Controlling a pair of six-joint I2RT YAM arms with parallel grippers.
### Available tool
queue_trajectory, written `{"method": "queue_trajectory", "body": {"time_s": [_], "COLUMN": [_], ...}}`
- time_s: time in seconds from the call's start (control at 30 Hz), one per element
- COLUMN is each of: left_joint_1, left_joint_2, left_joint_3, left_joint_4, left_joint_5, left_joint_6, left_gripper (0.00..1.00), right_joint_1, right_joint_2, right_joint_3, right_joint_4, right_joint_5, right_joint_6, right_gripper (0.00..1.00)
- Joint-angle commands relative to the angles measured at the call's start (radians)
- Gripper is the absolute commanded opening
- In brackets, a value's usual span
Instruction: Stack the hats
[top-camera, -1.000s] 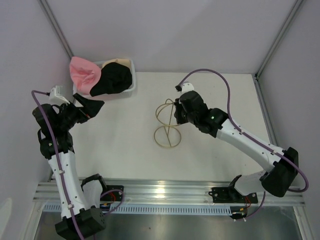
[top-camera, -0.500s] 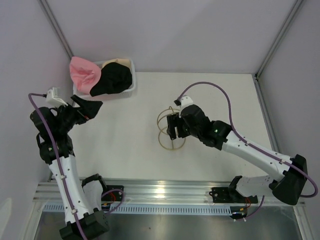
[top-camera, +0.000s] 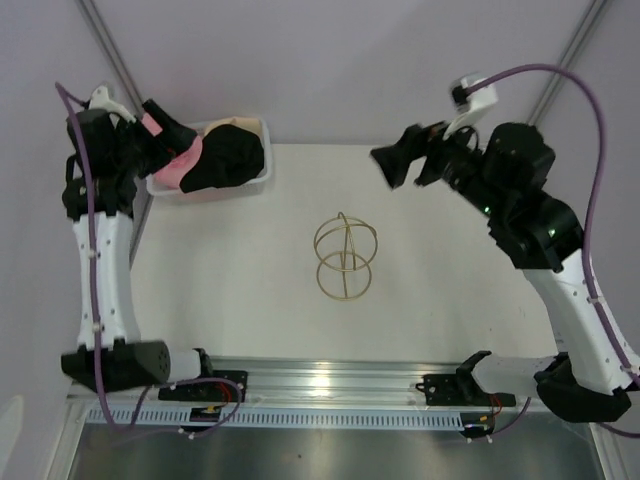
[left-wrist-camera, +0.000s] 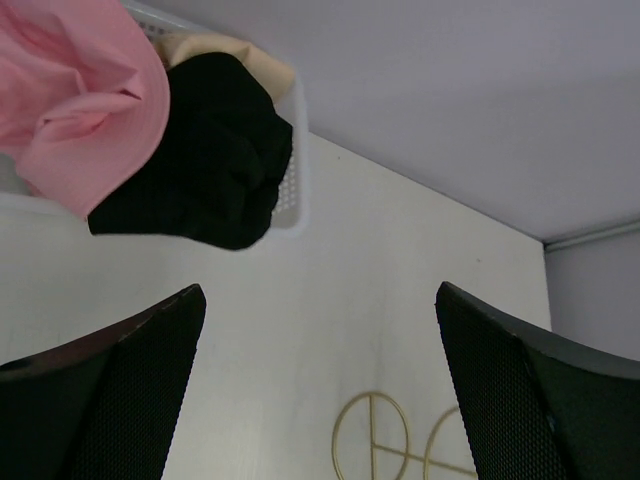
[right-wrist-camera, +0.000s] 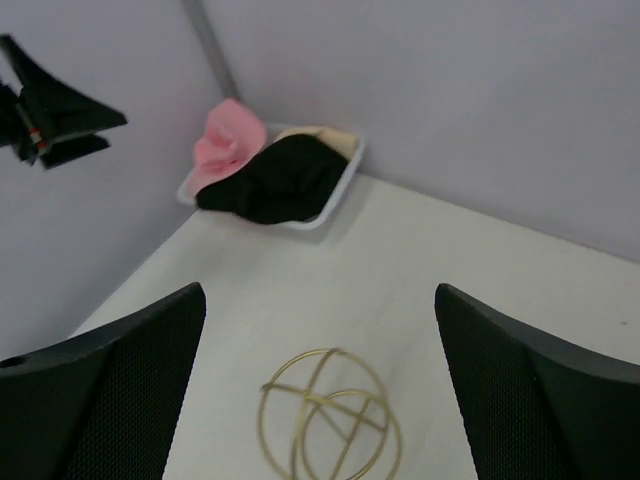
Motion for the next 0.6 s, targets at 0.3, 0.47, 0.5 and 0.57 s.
{"method": "queue_trajectory", "body": {"time_s": [0.3,0.47,0.5,0.57], "left_joint_1": [-0.322,-0.340,-0.340,-0.340], "left_joint_2": [0.691,0.918,0.928,0.941], "left_joint_3": [0.479,0.661,0.658,0.658], "left_joint_4": [-0.155,-0.234,-0.209,-0.198], "left_joint_5": [-0.594,-0.777,-0.798,-0.831], "left_joint_6": [0.160,0.139,0.140,0.137], "left_gripper": [0.99,0.84,0.81,0.76], "right_joint_1": [-0.590,-0.598,-0.598,-0.598], "right_joint_2": [0.191,0.194,0.195,0.198], "right_joint_3": [-0.259,-0.273,-0.273,-0.273], "right_joint_4": [0.310,0.307,0.305,0.311], "right_joint_5": [-0.385,-0.274,-0.265,-0.264], "right_joint_6": [0.168,0.141,0.136,0.133], "right_gripper": [0.99,0.99,0.99,0.99]}}
